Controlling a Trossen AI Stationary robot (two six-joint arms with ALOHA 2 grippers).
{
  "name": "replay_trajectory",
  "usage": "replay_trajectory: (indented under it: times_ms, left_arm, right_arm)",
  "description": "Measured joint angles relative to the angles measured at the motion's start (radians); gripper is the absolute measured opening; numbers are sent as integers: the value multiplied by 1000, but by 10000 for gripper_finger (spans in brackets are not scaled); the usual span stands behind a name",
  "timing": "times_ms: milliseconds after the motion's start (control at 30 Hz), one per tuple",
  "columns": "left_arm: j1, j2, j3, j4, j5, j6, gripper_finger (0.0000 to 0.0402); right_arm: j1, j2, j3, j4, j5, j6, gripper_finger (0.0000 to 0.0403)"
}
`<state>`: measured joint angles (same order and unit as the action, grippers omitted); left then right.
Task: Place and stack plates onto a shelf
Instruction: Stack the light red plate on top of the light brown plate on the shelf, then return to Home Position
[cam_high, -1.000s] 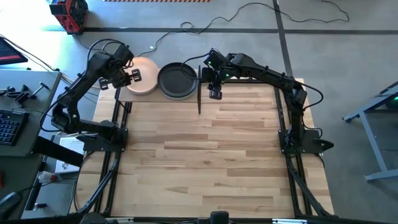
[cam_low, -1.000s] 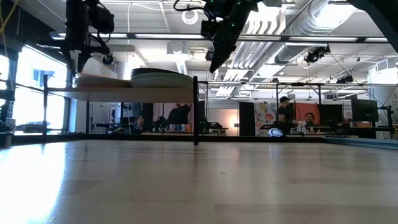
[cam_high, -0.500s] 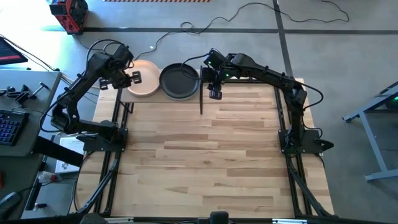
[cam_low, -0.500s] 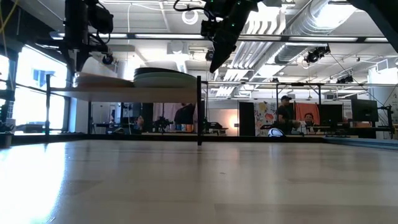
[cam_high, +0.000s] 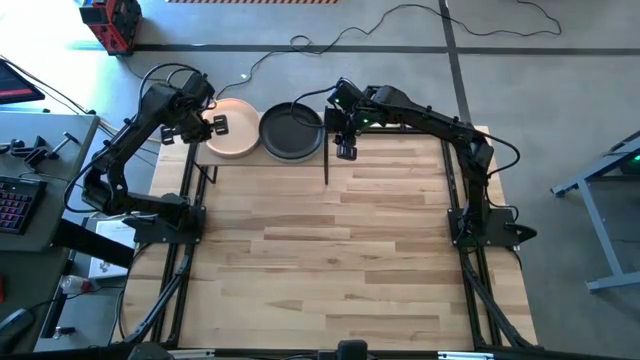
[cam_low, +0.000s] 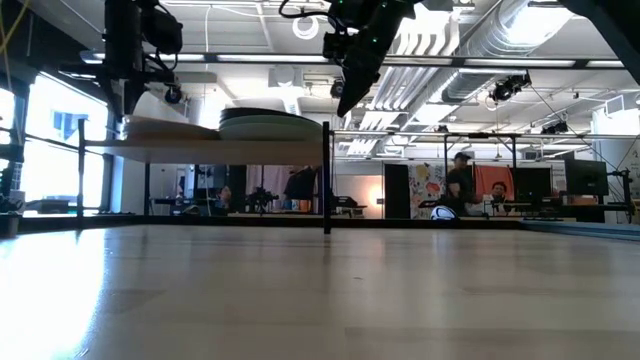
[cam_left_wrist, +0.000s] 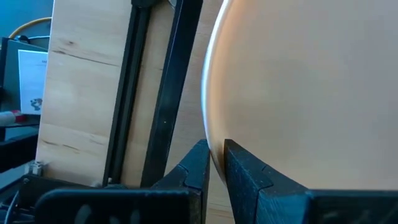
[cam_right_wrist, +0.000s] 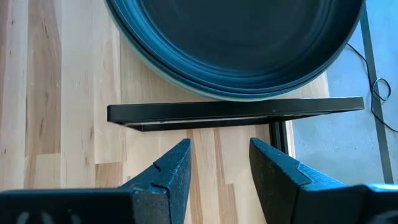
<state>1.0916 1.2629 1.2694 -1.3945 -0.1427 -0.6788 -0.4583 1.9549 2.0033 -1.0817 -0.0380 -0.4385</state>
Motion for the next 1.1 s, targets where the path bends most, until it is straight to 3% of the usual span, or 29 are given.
replay_trajectory:
  times_ms: [200, 600, 767, 1100]
  left_arm:
    - [0, 0, 0, -2, 20, 3, 42]
    - [0, 0, 0, -5, 57, 3, 109]
    - [0, 0, 0, -6, 112, 3, 112]
    - [-1, -82, 0, 6, 97, 0, 109]
  right_arm:
    - [0, 0, 0, 0, 0, 0, 142]
    - [0, 0, 0, 0, 0, 11, 142]
    - [0, 0, 0, 0, 0, 11, 142]
    - [1, 0, 0, 0, 0, 11, 142]
